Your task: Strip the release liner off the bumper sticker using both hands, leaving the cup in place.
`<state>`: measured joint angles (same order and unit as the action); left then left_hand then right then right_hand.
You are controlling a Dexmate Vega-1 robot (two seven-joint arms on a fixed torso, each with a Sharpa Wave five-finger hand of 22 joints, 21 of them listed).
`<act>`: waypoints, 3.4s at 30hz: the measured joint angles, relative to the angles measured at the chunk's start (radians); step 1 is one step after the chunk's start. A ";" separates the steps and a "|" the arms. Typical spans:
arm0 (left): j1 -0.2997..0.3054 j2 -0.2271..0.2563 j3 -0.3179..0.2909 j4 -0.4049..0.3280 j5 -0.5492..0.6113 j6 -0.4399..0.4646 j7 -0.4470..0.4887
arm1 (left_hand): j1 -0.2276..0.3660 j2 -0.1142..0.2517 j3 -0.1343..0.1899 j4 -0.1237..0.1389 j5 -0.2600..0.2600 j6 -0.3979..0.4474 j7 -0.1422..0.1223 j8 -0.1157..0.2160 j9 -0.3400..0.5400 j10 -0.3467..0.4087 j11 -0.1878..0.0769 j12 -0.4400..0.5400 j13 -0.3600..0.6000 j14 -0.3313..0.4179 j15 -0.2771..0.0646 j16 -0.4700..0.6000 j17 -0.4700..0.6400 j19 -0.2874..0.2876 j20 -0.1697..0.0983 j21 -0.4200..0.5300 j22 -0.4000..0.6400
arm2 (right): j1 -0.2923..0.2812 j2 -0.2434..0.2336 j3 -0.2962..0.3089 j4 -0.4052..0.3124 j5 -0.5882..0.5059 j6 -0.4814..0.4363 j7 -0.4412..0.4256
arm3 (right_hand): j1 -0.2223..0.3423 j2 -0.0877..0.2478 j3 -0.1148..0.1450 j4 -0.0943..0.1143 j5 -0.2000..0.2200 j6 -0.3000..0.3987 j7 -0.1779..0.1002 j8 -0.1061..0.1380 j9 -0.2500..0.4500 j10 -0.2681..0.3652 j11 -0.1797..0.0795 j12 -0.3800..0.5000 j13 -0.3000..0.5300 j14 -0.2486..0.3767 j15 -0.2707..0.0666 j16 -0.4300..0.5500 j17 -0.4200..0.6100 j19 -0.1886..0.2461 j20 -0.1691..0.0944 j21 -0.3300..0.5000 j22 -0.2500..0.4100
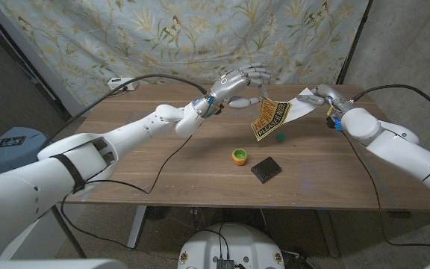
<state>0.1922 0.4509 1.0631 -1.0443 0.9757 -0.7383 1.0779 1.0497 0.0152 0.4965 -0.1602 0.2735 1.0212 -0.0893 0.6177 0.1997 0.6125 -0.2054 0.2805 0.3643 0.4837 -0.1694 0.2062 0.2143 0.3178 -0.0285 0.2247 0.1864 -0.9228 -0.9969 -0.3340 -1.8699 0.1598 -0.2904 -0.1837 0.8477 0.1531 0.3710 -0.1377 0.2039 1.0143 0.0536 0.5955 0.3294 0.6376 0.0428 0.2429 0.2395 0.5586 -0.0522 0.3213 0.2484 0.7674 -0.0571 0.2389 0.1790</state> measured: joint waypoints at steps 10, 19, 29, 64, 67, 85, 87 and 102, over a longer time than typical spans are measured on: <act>0.032 0.024 -0.032 -0.051 -0.018 0.013 -0.025 | 0.000 0.000 0.000 0.000 0.000 -0.002 -0.002 0.000 0.000 0.000 0.000 0.000 0.000 0.000 0.000 0.000 0.000 0.000 0.000 0.000 0.000 | -0.002 -0.005 0.004 -0.002 -0.005 0.003 -0.001 | 0.000 0.000 -0.004 0.004 0.000 0.000 0.000 0.004 -0.005 0.000 0.000 0.000 0.005 0.000 0.000 0.000 0.000 0.000 0.000 0.000 0.000; 0.058 0.041 -0.058 -0.082 -0.031 0.015 -0.040 | 0.000 0.000 0.000 0.000 0.000 0.000 0.000 0.000 0.000 0.000 0.000 -0.008 0.000 0.000 0.000 0.000 0.000 -0.004 -0.004 0.000 0.002 | 0.005 -0.005 0.003 -0.003 -0.012 -0.005 -0.002 | 0.000 0.000 -0.004 0.004 0.000 0.000 0.000 0.004 -0.005 0.000 0.000 0.000 0.005 0.000 0.000 0.000 0.000 0.000 0.000 0.000 0.000; 0.098 0.063 -0.097 -0.116 -0.048 0.021 -0.056 | 0.000 0.000 0.004 0.004 0.000 0.000 0.000 0.000 0.000 0.000 0.000 -0.008 0.000 0.000 0.000 0.000 0.000 -0.004 -0.004 0.000 0.002 | 0.016 -0.003 -0.007 -0.003 -0.023 -0.019 -0.002 | 0.007 0.007 -0.004 0.004 0.000 -0.008 -0.003 0.008 -0.005 0.003 0.003 -0.008 0.005 0.000 0.000 -0.008 0.005 0.000 0.000 0.000 0.000; 0.221 0.096 -0.220 -0.178 -0.147 0.043 -0.133 | -0.009 -0.003 0.008 0.000 0.000 0.002 -0.006 0.001 0.000 0.000 0.000 -0.008 0.005 0.004 -0.004 0.000 -0.005 -0.007 -0.007 0.000 0.002 | 0.033 0.012 -0.026 -0.002 -0.041 -0.044 -0.007 | 0.010 0.003 -0.007 0.007 0.000 -0.011 0.000 0.015 -0.009 0.003 0.003 -0.015 0.009 0.002 0.002 -0.008 0.005 0.000 0.000 0.000 0.000; 0.228 0.097 -0.228 -0.179 -0.152 0.040 -0.137 | -0.009 -0.004 0.008 0.000 0.000 0.001 -0.007 0.001 0.000 0.004 -0.004 -0.008 0.005 0.004 -0.004 0.000 -0.005 -0.007 -0.007 0.000 0.002 | 0.036 0.013 -0.027 -0.001 -0.044 -0.047 -0.008 | 0.011 0.003 -0.007 0.007 0.000 -0.011 0.000 0.015 -0.009 0.003 0.003 -0.015 0.010 0.002 0.002 -0.008 0.005 0.000 0.000 0.000 0.000; 0.278 0.108 -0.277 -0.199 -0.197 0.024 -0.169 | -0.009 -0.004 0.008 0.000 -0.004 0.004 -0.007 0.001 0.000 0.004 -0.004 -0.008 0.004 0.004 -0.004 0.000 -0.004 -0.013 -0.002 0.000 0.002 | 0.045 0.015 -0.034 0.002 -0.059 -0.064 -0.012 | 0.011 0.003 -0.007 0.007 0.000 -0.011 0.000 0.019 -0.009 0.005 0.001 -0.015 0.014 0.001 0.002 -0.016 0.010 0.000 0.000 -0.007 0.000; 0.285 0.111 -0.285 -0.204 -0.209 0.023 -0.181 | -0.009 -0.004 0.008 0.000 -0.004 0.006 -0.006 0.001 0.000 0.004 -0.004 -0.008 0.004 0.004 -0.004 0.000 -0.005 -0.013 -0.002 0.000 0.002 | 0.045 0.015 -0.035 0.001 -0.060 -0.066 -0.013 | 0.010 0.003 -0.007 0.007 0.000 -0.011 0.000 0.019 -0.010 0.005 0.001 -0.015 0.014 0.002 0.002 -0.016 0.010 0.000 0.000 -0.007 0.000; 0.330 0.132 -0.334 -0.253 -0.228 0.035 -0.208 | -0.010 -0.006 0.013 0.004 -0.004 0.006 -0.005 0.001 0.000 0.004 -0.004 -0.015 0.004 0.004 -0.004 0.000 -0.005 -0.013 -0.002 0.000 0.002 | 0.052 0.016 -0.039 0.005 -0.068 -0.082 -0.018 | 0.010 0.003 -0.010 0.010 0.000 -0.011 0.000 0.022 -0.014 0.009 -0.002 -0.015 0.014 0.007 -0.003 -0.016 0.010 0.000 0.000 -0.007 0.000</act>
<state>0.5220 0.5827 0.7295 -1.2976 0.7474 -0.7030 0.8701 1.0396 0.0095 0.5092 -0.1560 0.2698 1.0270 -0.0947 0.6183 0.1998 0.6162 -0.2090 0.2651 0.3687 0.4873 -0.1730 0.2062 0.2091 0.3053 -0.0304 0.2247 0.1884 -0.8711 -0.9807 -0.3732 -1.8646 0.0919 -0.3725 -0.2018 0.8582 0.1556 0.3613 -0.1281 0.2039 1.0036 0.0536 0.6179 0.3154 0.6461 0.0406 0.2275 0.2535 0.5652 -0.0549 0.3053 0.2580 0.7673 -0.0570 0.2321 0.1790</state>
